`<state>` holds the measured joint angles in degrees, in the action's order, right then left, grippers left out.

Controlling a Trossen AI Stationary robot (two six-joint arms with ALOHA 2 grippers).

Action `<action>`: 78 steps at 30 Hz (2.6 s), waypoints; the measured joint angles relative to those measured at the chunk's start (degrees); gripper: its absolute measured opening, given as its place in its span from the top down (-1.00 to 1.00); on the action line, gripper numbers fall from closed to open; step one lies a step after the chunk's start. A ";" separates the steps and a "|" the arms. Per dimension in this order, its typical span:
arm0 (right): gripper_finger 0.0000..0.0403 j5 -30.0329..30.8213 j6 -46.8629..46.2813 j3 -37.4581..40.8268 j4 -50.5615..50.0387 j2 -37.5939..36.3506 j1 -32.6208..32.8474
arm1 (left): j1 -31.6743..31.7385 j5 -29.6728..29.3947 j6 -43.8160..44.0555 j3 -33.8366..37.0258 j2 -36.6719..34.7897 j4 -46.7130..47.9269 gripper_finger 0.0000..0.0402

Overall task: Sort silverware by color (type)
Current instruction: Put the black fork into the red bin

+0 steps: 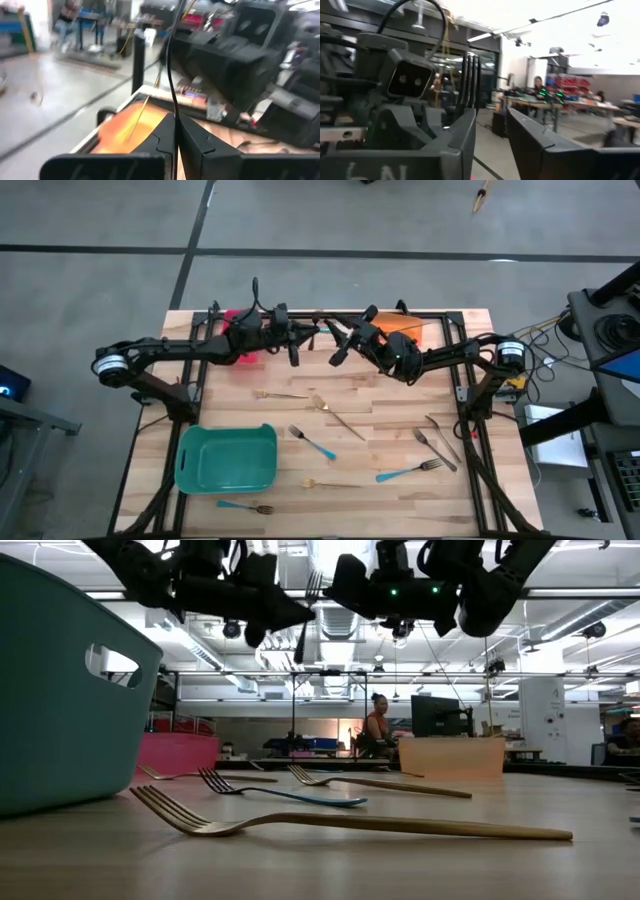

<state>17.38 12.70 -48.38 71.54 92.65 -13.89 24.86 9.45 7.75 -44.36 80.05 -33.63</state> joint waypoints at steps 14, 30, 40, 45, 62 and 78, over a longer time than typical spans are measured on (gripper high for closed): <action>0.37 8.30 -0.71 0.00 -27.47 -10.55 -1.76 | 18.14 -1.21 2.00 -6.34 -9.44 42.52 1.00; 0.47 9.70 -1.12 0.00 -46.98 -16.03 -8.31 | 26.83 -11.97 -9.01 -21.24 -1.03 78.19 1.00; 0.50 9.63 -4.06 0.00 -57.75 -15.81 -12.96 | 29.68 -11.92 -10.99 -31.60 11.17 96.97 1.00; 0.53 9.58 -4.14 0.02 -60.03 -15.70 -13.31 | 30.85 -11.69 -11.07 -30.46 10.28 99.72 1.00; 0.56 7.65 -6.86 0.04 -57.16 -15.73 -13.44 | 39.68 9.05 -7.32 -23.01 5.40 92.34 1.00; 0.65 7.66 -0.09 0.04 -54.50 -15.73 -14.17 | 41.75 4.43 -2.05 -21.56 5.42 92.31 1.00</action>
<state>25.04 12.61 -48.34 17.04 76.93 -28.06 66.61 13.88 5.70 -65.92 85.47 58.67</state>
